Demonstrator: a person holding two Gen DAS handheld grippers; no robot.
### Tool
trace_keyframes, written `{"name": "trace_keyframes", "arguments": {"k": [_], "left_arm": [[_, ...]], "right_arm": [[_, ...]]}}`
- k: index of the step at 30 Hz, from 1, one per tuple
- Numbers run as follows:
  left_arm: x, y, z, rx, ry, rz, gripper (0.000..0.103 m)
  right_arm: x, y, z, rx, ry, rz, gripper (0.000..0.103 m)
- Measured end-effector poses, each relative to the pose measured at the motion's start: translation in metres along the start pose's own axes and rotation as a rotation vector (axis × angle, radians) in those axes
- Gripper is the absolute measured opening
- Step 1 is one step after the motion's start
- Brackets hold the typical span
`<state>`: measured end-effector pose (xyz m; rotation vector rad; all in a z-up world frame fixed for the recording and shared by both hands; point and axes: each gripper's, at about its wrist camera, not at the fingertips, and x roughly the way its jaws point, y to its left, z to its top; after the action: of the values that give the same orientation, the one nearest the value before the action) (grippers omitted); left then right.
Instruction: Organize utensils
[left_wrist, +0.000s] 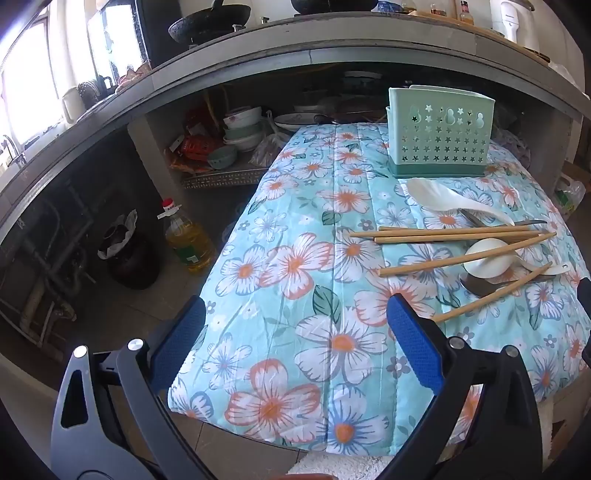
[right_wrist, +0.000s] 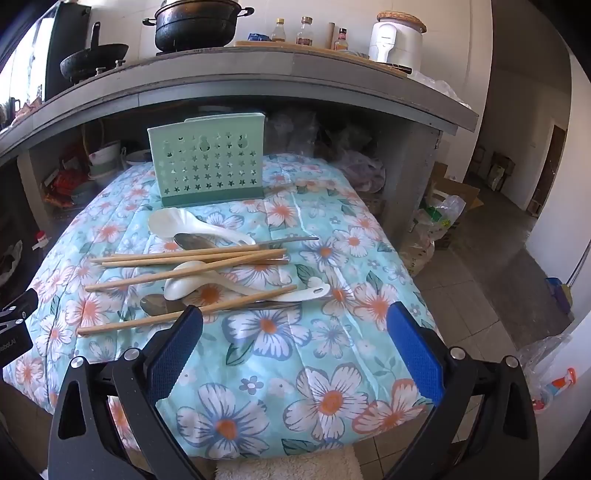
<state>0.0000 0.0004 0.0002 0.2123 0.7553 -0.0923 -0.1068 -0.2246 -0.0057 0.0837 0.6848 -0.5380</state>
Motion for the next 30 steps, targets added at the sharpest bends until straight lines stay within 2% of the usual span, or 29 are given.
{"name": "trace_keyframes", "arguments": {"k": [30], "left_arm": [[0.0007, 0.0075, 0.0002, -0.007, -0.003, 0.01, 0.094]], "right_arm": [[-0.0026, 0.001, 0.0007, 0.001, 0.0, 0.002, 0.097]]}}
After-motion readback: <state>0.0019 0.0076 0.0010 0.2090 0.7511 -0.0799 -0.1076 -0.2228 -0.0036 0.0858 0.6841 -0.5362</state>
